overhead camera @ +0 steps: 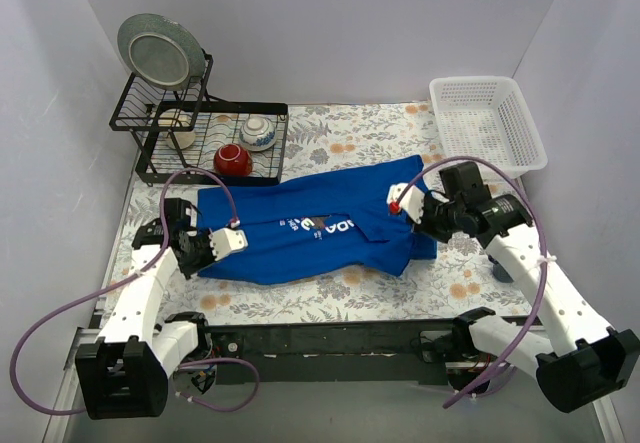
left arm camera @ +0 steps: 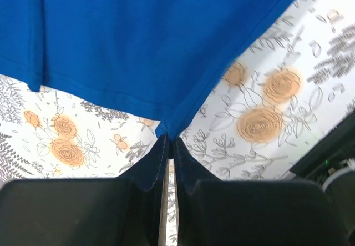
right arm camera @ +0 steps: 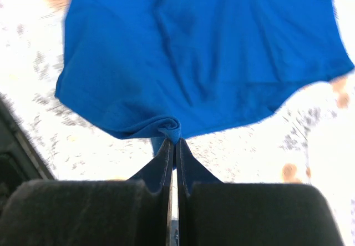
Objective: Roll the t-shirts
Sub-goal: Fold the T-shirt at the center of the board.
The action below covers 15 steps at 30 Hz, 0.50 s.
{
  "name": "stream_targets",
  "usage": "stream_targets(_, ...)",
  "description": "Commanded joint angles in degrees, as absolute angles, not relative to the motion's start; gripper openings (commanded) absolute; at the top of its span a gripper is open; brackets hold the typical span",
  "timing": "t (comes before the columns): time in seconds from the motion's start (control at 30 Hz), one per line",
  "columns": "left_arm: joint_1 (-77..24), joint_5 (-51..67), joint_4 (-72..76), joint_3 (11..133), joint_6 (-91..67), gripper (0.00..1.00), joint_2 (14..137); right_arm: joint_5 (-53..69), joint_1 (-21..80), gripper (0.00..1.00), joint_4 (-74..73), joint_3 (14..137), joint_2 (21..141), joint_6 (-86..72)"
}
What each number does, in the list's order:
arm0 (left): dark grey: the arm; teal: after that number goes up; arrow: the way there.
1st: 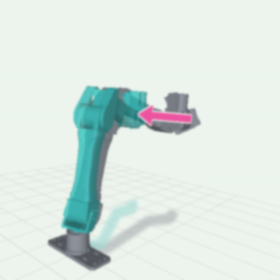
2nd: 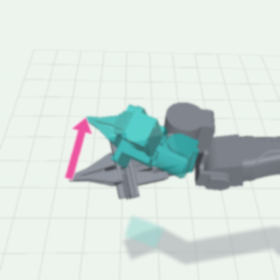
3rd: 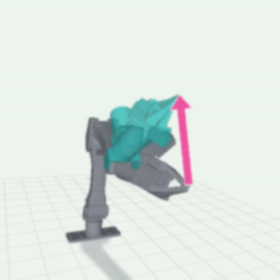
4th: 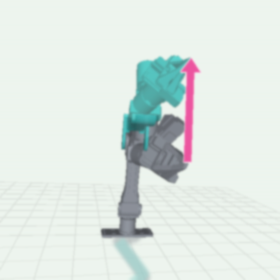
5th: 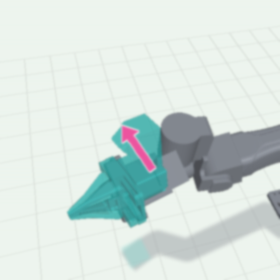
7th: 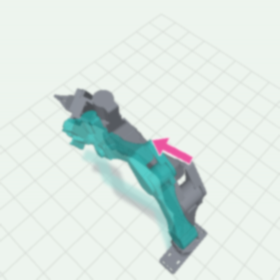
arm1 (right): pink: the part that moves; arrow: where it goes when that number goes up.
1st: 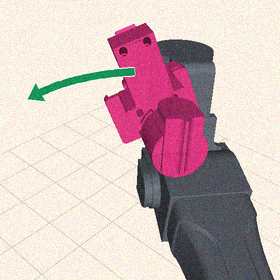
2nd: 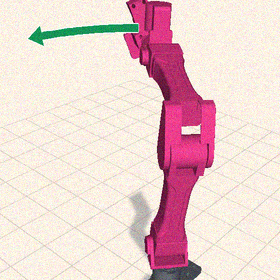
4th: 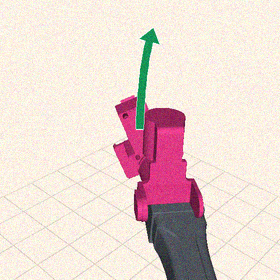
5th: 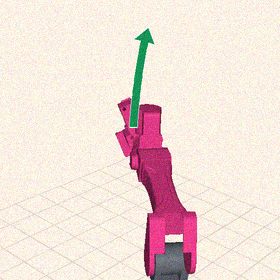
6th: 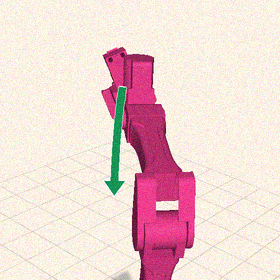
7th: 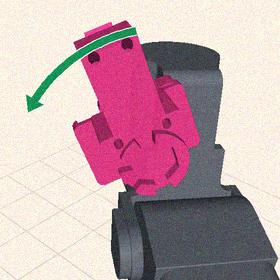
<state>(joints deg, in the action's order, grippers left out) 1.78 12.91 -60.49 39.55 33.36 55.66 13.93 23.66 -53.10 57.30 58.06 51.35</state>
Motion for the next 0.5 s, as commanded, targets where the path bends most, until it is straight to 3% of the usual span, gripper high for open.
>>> stream_targets(0.0,2.1,13.8,-52.3,41.0,25.2,0.00,57.0,11.3,20.0,0.01,-48.7,62.4,61.0,44.3)
stream_targets(0.47,2.6,6.7,-38.9,43.7,13.3,0.00,65.9,12.5,12.1,0.01,-41.2,68.5,73.1,45.3)
